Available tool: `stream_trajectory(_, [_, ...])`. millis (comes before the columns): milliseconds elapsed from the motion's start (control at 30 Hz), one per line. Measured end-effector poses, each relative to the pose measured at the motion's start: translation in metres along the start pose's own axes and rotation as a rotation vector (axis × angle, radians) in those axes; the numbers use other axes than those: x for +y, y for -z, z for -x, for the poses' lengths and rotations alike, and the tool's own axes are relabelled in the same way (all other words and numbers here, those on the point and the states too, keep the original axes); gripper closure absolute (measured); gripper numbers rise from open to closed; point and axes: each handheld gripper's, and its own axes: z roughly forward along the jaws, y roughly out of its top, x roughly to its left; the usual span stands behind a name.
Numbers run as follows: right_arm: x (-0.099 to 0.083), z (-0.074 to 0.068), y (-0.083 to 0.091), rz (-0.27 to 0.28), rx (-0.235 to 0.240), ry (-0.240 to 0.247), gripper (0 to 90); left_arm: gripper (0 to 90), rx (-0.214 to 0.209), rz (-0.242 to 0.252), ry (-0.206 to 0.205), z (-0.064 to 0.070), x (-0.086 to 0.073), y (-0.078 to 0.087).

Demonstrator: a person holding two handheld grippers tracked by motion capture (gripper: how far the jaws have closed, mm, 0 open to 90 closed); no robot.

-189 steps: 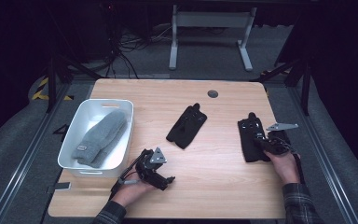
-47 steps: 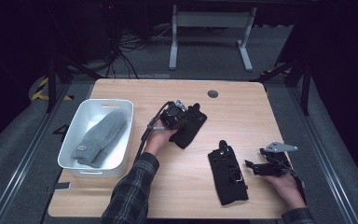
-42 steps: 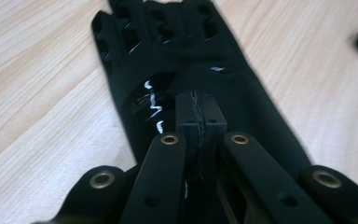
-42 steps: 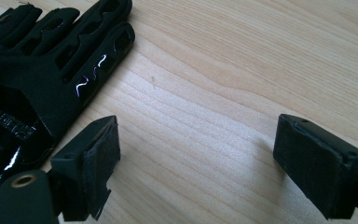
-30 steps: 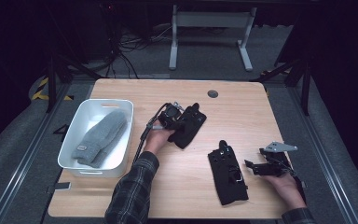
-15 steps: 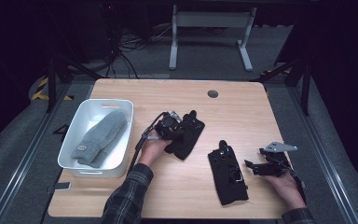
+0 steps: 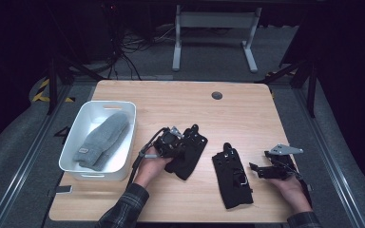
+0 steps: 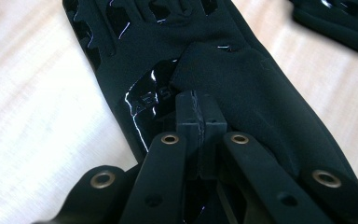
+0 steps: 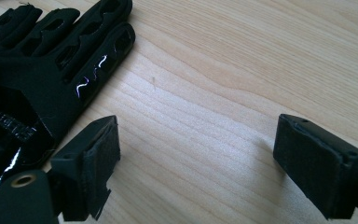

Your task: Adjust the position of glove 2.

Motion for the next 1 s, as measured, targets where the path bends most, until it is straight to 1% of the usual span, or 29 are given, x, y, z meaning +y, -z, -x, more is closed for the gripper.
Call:
stream_trajectory(167, [0.0,0.0,0.0,0.0,-0.001,-0.001,15.0,90.0,-0.024,-0.015,-0.017,0.015,-0.011,0.006])
stream_trajectory(200, [0.0,0.0,0.0,0.0,-0.001,0.0,15.1,90.0,-0.033,-0.017,-0.019,0.018,-0.014,0.007])
stream_trajectory(267, [0.0,0.0,0.0,0.0,-0.001,0.0,15.1,90.0,-0.036,-0.025,-0.029,0.022,-0.017,0.01])
stream_trajectory(333, [0.0,0.0,0.0,0.0,-0.001,-0.001,15.1,90.0,-0.038,-0.029,-0.029,0.026,-0.021,0.012])
stream_trajectory(467, [0.0,0.0,0.0,0.0,-0.001,-0.001,15.1,90.0,-0.057,-0.036,-0.031,0.036,-0.03,0.016])
stream_trajectory(500, [0.0,0.0,0.0,0.0,-0.001,-0.001,15.1,90.0,-0.058,-0.031,-0.03,0.039,-0.031,0.016])
stream_trajectory(567, [0.0,0.0,0.0,0.0,-0.001,-0.001,15.0,90.0,-0.057,-0.035,-0.037,0.041,-0.032,0.017])
stream_trajectory(633, [0.0,0.0,0.0,0.0,-0.001,0.0,15.1,89.6,-0.058,-0.032,-0.032,0.042,-0.032,0.019])
stream_trajectory(667, [0.0,0.0,0.0,0.0,-0.001,-0.001,15.1,87.3,-0.055,-0.017,-0.035,0.042,-0.031,0.02])
stream_trajectory(733, [0.0,0.0,0.0,0.0,-0.001,-0.002,15.1,80.0,-0.047,0.017,-0.021,0.041,-0.031,0.026])
stream_trajectory(800, [0.0,0.0,0.0,0.001,-0.001,-0.002,15.1,73.5,-0.009,0.042,-0.007,0.039,-0.03,0.033])
stream_trajectory(833, [0.0,0.0,0.0,0.001,-0.001,-0.002,15.1,72.6,0.006,0.054,0.001,0.037,-0.03,0.036])
stream_trajectory(867, [0.0,0.0,0.0,0.001,-0.001,-0.001,15.1,70.4,0.023,0.072,0.025,0.033,-0.031,0.038])
stream_trajectory(900, [0.0,0.0,0.0,0.0,-0.001,-0.001,15.1,68.0,0.028,0.075,0.04,0.031,-0.031,0.039])
stream_trajectory(967, [0.0,0.0,0.0,0.001,-0.001,0.0,15.1,66.4,0.045,0.075,0.076,0.026,-0.033,0.038])
stream_trajectory(1000, [0.0,0.0,0.0,0.0,-0.001,0.0,15.1,65.7,0.048,0.073,0.084,0.023,-0.034,0.037])
